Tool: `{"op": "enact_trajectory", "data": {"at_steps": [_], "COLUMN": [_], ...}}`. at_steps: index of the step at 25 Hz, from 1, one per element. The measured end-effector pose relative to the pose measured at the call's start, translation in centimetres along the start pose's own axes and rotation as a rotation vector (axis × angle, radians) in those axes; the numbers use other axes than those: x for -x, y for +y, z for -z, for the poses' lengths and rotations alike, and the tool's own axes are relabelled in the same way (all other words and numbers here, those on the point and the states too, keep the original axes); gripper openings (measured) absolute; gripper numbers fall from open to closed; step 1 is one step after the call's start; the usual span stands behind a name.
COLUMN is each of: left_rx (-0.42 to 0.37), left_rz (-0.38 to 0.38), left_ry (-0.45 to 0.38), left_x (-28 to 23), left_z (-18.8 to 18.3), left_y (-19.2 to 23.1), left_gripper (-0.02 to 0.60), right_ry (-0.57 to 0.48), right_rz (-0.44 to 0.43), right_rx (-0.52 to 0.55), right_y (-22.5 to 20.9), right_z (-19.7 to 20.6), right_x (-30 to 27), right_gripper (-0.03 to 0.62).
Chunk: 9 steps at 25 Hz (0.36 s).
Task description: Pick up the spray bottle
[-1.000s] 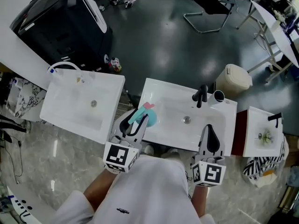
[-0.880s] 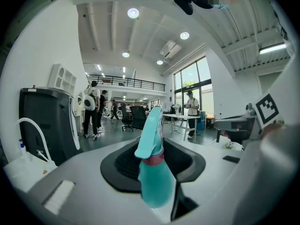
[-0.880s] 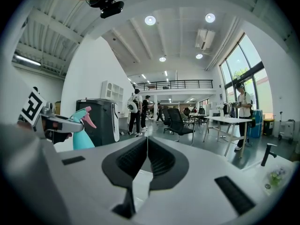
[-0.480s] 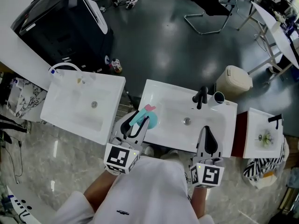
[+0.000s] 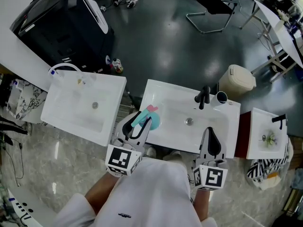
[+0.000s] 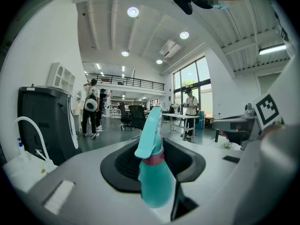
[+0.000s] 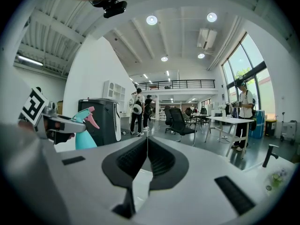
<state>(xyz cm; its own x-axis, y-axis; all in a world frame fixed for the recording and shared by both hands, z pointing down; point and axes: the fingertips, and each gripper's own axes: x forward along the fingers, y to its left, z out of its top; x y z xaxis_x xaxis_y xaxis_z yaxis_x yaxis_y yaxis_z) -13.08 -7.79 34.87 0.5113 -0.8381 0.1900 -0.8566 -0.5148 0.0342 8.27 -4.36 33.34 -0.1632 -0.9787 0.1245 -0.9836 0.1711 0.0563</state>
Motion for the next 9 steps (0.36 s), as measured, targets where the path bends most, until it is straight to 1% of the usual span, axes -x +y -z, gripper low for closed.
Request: {"op": "enact_trajectory", "data": {"at_steps": [5,9], "left_rx": [0.000,-0.001], "left_rz": [0.001,-0.002], "left_ry": [0.002,-0.002], "left_x": [-0.07,-0.36], "left_z": [0.11,-0.05], "left_y": [-0.06,0.25], "left_gripper": [0.140,0.140], "right_ry": [-0.008,-0.005], "right_rz": [0.004,0.002], "right_rx": [-0.018,-0.004], "right_y": [-0.13,-0.13], "right_z": [0.17,0.09], "right_x": [0.02,-0.37], "right_gripper": [0.006,0.006]}}
